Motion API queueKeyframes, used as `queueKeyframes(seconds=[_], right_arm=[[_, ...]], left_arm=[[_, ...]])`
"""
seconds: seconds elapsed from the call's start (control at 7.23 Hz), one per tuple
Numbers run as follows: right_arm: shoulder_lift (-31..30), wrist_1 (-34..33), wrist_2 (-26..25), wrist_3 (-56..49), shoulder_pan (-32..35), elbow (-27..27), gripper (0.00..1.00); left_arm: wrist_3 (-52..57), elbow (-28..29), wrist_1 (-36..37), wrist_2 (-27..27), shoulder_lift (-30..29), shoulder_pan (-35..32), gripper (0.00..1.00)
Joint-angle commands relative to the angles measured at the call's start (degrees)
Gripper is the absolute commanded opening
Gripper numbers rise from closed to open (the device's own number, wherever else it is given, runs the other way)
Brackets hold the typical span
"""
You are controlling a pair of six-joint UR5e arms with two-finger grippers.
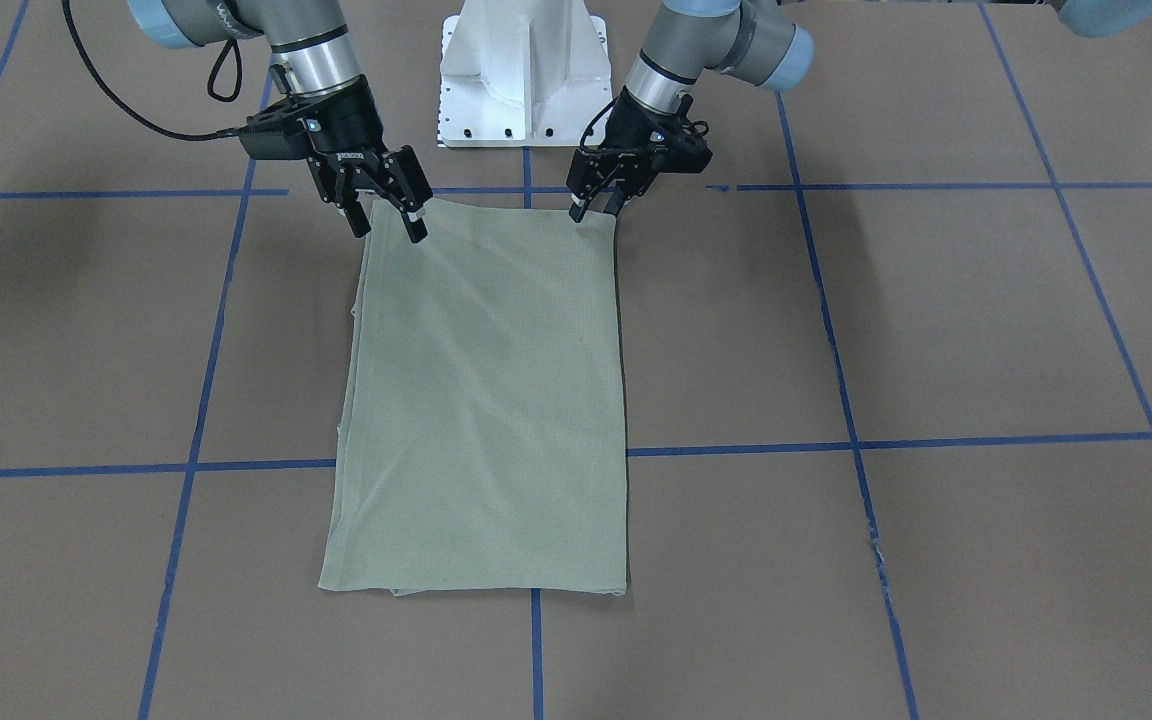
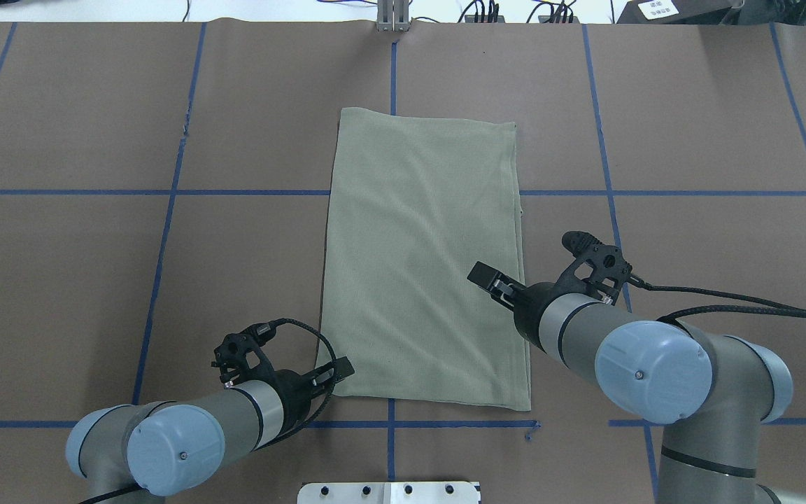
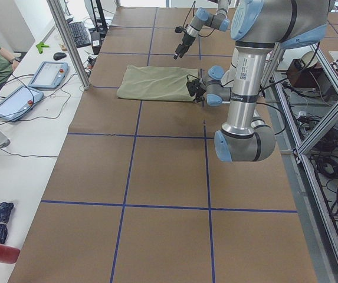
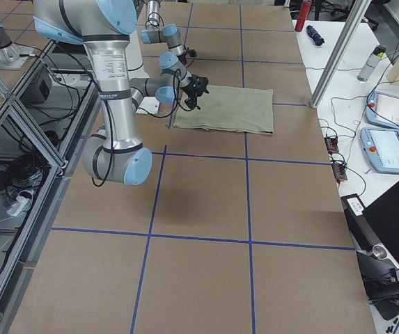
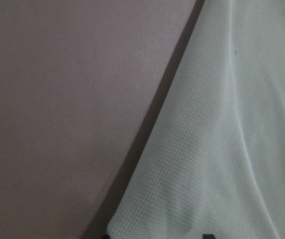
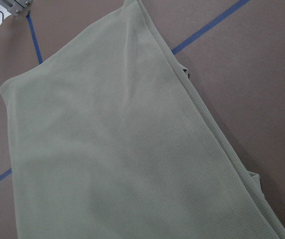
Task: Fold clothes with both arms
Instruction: 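Lower both grippers and close them on the near corners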
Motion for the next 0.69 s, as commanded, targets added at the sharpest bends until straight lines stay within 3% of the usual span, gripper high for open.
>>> queueKeyframes(seconds=[0.0, 0.55], right_arm=[[0.0, 0.1, 0.0, 0.0, 0.0, 0.0, 1.0], [0.1, 0.1, 0.0, 0.0, -0.1, -0.1, 1.0]], left_arm=[[0.4, 0.0, 0.0, 0.1, 0.0, -0.5, 0.73], [0.6, 0.2, 0.1, 0.1, 0.1, -1.0, 0.73]])
